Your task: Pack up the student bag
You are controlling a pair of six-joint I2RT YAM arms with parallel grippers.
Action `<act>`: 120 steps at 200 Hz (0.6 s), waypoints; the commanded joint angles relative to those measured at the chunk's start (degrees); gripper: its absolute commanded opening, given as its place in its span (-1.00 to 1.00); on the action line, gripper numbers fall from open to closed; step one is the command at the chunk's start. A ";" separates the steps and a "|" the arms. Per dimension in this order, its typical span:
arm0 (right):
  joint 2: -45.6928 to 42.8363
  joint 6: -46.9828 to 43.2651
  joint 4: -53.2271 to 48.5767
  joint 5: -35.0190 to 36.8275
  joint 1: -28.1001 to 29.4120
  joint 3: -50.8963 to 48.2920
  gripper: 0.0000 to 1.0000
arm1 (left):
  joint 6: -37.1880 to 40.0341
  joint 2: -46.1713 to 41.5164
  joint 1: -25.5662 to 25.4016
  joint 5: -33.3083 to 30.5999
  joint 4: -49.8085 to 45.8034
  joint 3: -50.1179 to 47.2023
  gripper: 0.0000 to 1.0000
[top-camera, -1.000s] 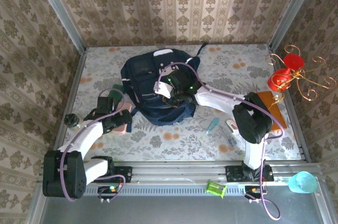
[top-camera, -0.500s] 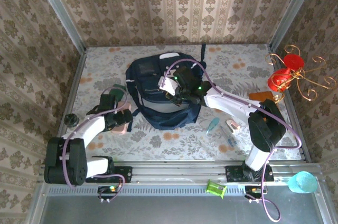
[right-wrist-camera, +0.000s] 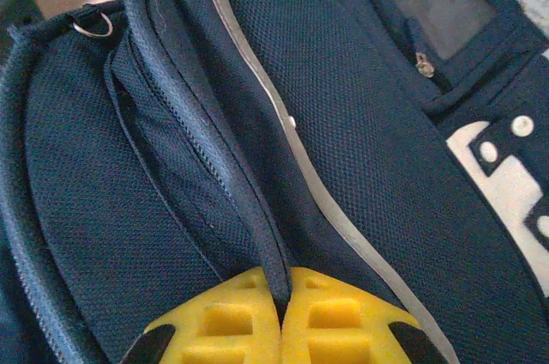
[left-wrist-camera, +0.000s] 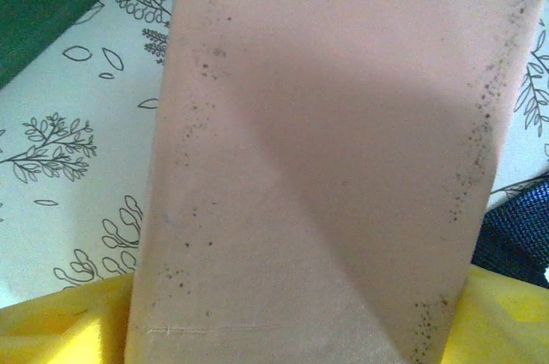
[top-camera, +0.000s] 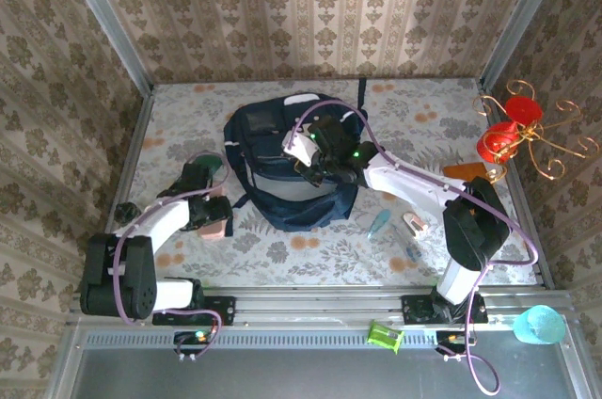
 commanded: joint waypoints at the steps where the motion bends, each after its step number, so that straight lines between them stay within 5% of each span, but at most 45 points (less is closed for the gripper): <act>1: -1.83 3.31 -1.92 2.52 -0.30 4.45 -0.99 | -0.63 -5.27 -1.95 4.19 5.21 -1.27 0.03; 61: 0.24 6.82 -4.48 3.80 -0.30 11.16 -1.00 | -8.17 -23.19 -8.08 12.79 4.28 0.03 -0.08; 120: 3.99 11.19 -8.43 1.33 -0.39 21.08 -1.00 | -17.04 -12.00 -22.91 19.00 12.65 7.73 -0.10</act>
